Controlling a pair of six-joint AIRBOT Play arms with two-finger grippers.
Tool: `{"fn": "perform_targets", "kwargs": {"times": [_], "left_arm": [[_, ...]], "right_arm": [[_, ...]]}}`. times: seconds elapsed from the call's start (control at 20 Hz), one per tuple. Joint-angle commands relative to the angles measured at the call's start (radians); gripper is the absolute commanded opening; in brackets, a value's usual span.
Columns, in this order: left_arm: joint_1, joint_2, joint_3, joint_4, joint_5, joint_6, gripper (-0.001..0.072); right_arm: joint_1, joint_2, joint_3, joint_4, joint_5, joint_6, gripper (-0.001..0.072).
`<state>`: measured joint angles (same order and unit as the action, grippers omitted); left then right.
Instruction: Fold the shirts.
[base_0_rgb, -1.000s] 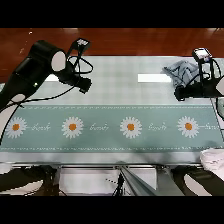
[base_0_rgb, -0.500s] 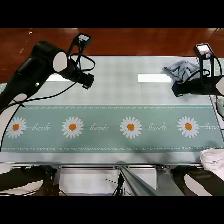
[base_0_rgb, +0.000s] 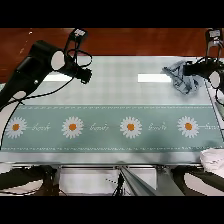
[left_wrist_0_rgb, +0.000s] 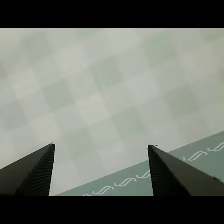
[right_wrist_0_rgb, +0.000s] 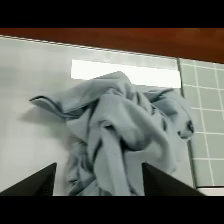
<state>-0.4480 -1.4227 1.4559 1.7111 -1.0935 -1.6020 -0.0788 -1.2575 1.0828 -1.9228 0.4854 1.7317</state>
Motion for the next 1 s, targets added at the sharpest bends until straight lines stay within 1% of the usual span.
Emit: {"fn": "perform_targets", "kwargs": {"times": [0.0,0.15,0.25,0.45,0.5,0.55,0.6,0.65,0.7,0.75,0.8,0.85,0.95], "left_arm": [[0.018,0.000,0.001,0.006,-0.060,0.000,0.0720],[0.018,-0.003,0.001,0.005,-0.060,0.000,0.0720],[0.018,-0.005,0.001,0.006,-0.060,0.000,0.0720],[0.018,-0.005,0.001,0.006,-0.060,0.000,0.0720],[0.018,-0.005,0.001,0.006,-0.060,0.000,0.0720],[0.018,-0.004,0.001,0.006,-0.060,0.000,0.0720],[0.018,-0.003,0.001,0.006,-0.060,0.000,0.0720],[0.018,0.001,0.002,0.006,-0.060,0.000,0.0720],[0.018,0.008,0.003,0.007,-0.061,0.000,0.0720],[0.018,0.018,0.011,0.010,-0.061,0.000,0.0641],[0.018,0.032,0.029,0.010,-0.060,0.011,0.0447],[0.018,0.048,0.058,0.010,-0.060,0.023,0.0426],[0.018,0.087,0.148,0.010,-0.060,0.022,0.0426]], "right_arm": [[-0.116,-0.157,0.069,-0.020,-0.035,0.093,0.0580],[-0.151,-0.246,0.080,0.077,-0.051,0.092,0.0580],[-0.151,-0.299,0.080,0.089,-0.050,0.088,0.0590],[-0.150,-0.393,0.080,0.093,-0.076,0.090,0.0581],[-0.150,-0.409,0.080,0.095,-0.075,0.097,0.0552],[-0.150,-0.423,0.080,0.112,-0.075,0.098,0.0490],[-0.150,-0.428,0.080,0.118,-0.073,0.097,0.0317],[-0.150,-0.419,0.080,0.121,-0.057,0.099,0.0030],[-0.148,-0.392,0.080,0.121,-0.050,0.097,0.0027],[-0.148,-0.354,0.080,0.114,-0.058,0.087,0.0027],[-0.148,-0.304,0.082,0.100,-0.076,0.076,0.0026],[-0.148,-0.237,0.083,0.075,-0.107,0.066,0.0026],[-0.148,-0.087,0.083,0.085,-0.174,0.065,0.0026]]}}
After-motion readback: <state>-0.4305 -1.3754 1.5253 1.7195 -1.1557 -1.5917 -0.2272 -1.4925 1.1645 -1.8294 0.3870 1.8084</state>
